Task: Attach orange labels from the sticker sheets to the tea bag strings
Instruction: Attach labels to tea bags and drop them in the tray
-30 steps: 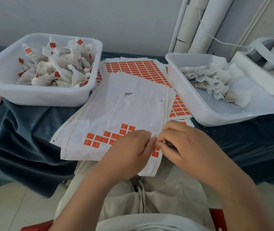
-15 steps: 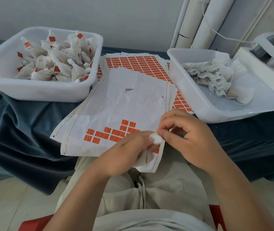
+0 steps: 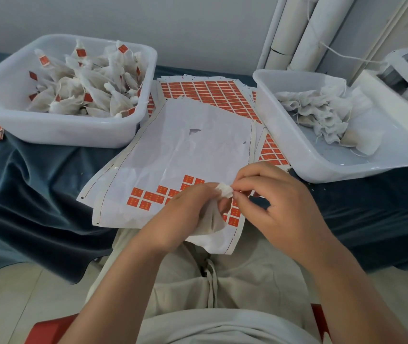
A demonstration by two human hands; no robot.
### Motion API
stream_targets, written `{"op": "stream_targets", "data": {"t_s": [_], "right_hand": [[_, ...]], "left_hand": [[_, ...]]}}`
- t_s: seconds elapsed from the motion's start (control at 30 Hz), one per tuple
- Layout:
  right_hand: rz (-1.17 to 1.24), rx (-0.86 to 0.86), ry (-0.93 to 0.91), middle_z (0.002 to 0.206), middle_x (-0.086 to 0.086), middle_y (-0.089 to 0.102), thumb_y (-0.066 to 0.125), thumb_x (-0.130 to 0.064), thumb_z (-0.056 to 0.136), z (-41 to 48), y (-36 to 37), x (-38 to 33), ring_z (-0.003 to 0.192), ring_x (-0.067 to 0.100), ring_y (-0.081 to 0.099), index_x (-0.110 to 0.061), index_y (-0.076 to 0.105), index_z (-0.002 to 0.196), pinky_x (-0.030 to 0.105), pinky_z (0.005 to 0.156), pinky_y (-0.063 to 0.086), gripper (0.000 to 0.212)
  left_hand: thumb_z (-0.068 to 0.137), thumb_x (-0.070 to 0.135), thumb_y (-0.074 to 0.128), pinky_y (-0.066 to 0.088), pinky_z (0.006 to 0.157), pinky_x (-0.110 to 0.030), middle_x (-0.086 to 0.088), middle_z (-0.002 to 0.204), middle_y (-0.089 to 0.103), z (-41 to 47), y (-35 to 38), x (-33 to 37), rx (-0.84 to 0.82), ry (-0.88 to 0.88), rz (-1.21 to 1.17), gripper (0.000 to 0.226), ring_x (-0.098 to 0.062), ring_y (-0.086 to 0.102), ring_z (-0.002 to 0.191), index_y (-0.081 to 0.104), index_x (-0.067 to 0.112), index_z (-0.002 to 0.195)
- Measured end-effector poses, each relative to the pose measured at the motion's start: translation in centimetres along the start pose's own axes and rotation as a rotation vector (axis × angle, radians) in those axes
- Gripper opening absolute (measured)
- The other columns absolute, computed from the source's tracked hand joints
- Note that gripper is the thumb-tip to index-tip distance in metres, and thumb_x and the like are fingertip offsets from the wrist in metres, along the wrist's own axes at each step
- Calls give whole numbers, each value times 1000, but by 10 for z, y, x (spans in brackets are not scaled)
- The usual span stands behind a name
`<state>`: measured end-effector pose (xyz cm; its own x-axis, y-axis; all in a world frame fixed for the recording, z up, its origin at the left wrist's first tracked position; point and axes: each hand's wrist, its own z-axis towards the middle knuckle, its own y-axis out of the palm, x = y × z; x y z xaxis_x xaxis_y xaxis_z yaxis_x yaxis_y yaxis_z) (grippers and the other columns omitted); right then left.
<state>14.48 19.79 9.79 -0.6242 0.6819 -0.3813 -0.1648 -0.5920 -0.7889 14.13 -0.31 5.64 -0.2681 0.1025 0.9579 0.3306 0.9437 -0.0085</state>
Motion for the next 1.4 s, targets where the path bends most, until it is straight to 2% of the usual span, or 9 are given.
{"op": "stream_targets", "data": {"t_s": [0.1,0.23,0.33,0.47,0.57,0.67,0.8,0.97,1.4], "right_hand": [[96,-38,95,104,-14,66,68,-18,97,1,0,2,97,5,62,-17,75,96,18,81,49,8],[438,-119,378,117,-22,66,63,-30,96,2,2,6,113,5,65,-29,75,95,20,95,50,12],[692,-199,501,124,-17,68,66,-20,100,0,1,10,114,8,68,-21,82,99,37,101,54,16],[910,-282,578,127,-8,71,64,-25,90,1,3,11,119,14,68,-12,83,96,38,107,50,25],[1099,-262,668,119,1,76,58,-17,87,4,6,8,109,16,71,-1,81,92,32,96,54,29],[754,-307,540,130,-19,68,61,-30,100,3,-4,10,123,6,64,-18,84,96,35,107,47,27],[215,-240,296,135,-30,57,57,-47,104,4,-13,9,137,-5,42,-41,73,89,7,106,29,23],[-79,19,55,128,-4,66,65,-32,102,3,-2,6,139,28,42,-20,77,93,38,115,34,19],[-143,166,-218,104,-2,76,72,-14,98,2,0,11,125,33,58,-9,81,96,51,103,46,11]], "left_hand": [[110,23,47,38,87,-20,3,105,53,1,6,2,-54,35,-52,36,-14,51,90,53,24,75],[95,26,51,32,84,-39,-3,76,51,5,10,2,-158,98,-508,28,-16,45,75,60,13,72],[93,26,55,34,79,-35,-4,75,52,6,13,0,-117,104,-504,25,-16,46,73,62,11,73],[86,33,63,35,85,-45,-10,85,56,6,12,-1,-26,92,-434,25,-24,49,84,68,8,86],[95,27,55,42,84,-34,-2,82,62,2,18,4,-110,118,-480,25,-15,56,81,73,16,82],[99,24,55,44,82,-30,-4,83,60,2,22,3,-93,108,-546,24,-15,57,81,70,12,85],[101,20,54,44,70,-23,7,69,56,1,25,4,-116,56,-677,36,-7,54,68,70,22,69],[101,22,51,34,67,-26,8,69,42,-1,26,9,-158,40,-759,35,-8,41,65,56,25,67],[95,23,53,36,75,-28,7,73,42,-4,26,15,-188,-1,-823,28,-8,43,69,60,24,67]]}}
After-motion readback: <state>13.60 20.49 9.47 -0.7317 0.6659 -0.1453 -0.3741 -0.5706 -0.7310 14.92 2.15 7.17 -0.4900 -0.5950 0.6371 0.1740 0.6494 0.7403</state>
